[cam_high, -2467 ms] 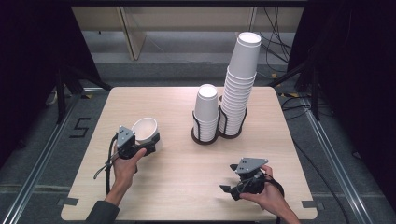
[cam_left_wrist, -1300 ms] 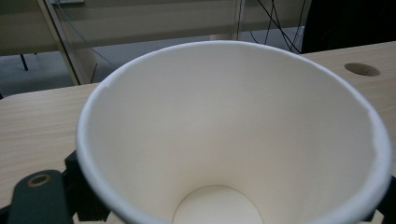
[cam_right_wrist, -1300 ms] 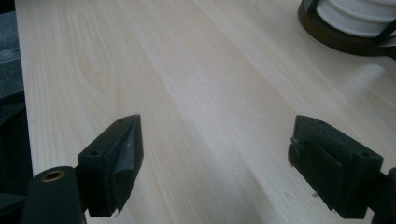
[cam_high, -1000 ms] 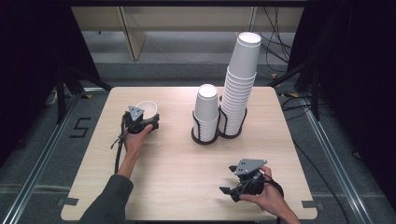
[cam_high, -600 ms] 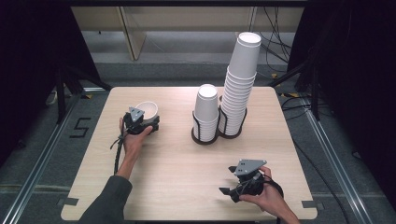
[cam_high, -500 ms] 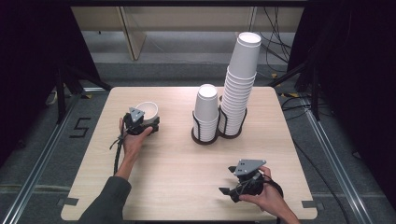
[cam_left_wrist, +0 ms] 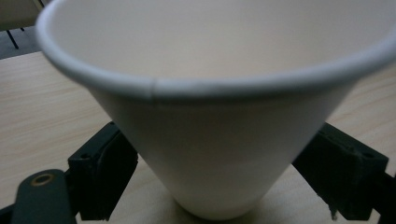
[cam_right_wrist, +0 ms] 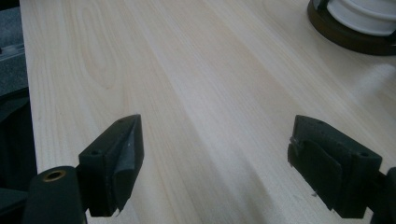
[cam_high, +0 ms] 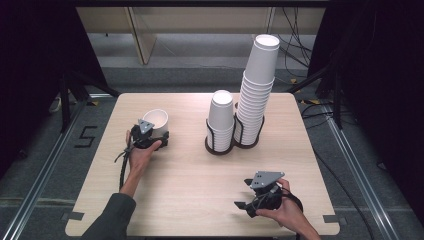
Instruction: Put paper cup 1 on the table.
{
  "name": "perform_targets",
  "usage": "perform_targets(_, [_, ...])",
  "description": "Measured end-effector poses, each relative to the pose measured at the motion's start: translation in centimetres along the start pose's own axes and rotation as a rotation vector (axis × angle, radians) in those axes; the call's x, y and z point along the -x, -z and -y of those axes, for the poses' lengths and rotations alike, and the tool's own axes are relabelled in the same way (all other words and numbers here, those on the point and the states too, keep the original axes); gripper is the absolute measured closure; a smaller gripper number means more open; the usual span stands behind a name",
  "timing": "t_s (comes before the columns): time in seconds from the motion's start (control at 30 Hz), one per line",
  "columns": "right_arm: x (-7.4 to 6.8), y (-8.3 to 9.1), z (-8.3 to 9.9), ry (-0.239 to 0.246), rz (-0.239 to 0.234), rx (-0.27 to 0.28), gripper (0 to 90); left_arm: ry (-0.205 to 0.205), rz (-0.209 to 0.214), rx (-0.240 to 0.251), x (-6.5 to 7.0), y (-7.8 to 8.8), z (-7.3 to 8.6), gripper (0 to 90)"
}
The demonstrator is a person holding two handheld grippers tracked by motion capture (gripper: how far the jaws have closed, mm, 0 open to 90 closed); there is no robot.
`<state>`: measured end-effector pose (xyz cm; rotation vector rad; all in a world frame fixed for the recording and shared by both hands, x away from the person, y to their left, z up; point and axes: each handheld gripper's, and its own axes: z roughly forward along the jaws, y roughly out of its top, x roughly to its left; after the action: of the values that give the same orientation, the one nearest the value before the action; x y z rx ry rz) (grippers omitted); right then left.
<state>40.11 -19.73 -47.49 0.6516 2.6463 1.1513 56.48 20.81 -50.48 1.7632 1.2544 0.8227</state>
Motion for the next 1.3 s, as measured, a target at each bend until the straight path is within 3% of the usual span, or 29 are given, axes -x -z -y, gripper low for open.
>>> perform_targets(0.13, [0.0,0.0,0.0,0.002,0.005,-0.004,19.1,0.049,0.012,0.009,-0.1,0.8,0.0,14.6])
perform_targets(0.4, [-0.1,0.0,0.0,-0.009,0.005,-0.002,19.0,0.065,0.037,0.018,0.4,3.2,0.2,14.6])
perform_targets(0.47, [0.0,0.0,-0.1,0.004,0.007,-0.002,19.1,0.070,0.047,0.027,0.6,3.9,0.2,14.6])
perform_targets(0.5, [-0.2,0.1,-0.1,-0.019,0.005,-0.006,19.0,0.076,0.056,0.038,0.6,4.1,0.2,14.6])
perform_targets(0.63, [-0.1,0.1,-0.1,-0.016,0.010,0.001,19.1,0.093,0.078,0.062,1.0,5.7,0.1,14.6])
perform_targets(0.77, [0.1,0.1,-0.1,-0.006,0.010,0.010,19.1,0.094,0.105,0.075,1.9,7.3,0.2,14.6])
perform_targets(0.9, [0.1,0.2,-0.1,-0.017,0.023,0.012,19.0,0.064,0.124,0.093,3.3,9.0,0.6,14.7])
perform_targets(1.07, [0.1,0.3,-0.2,-0.014,0.014,0.013,19.0,0.068,0.169,0.120,4.7,10.9,1.1,14.7])
perform_targets(1.23, [0.2,0.3,-0.2,-0.014,0.018,0.014,19.0,0.086,0.201,0.121,5.6,11.9,2.1,14.6])
perform_targets(1.27, [0.1,0.4,-0.1,-0.035,0.020,0.009,19.0,0.086,0.205,0.122,5.8,12.1,2.4,14.6])
perform_targets(1.3, [0.2,0.4,-0.2,-0.020,0.022,0.011,19.1,0.085,0.209,0.117,6.0,12.2,2.6,14.6])
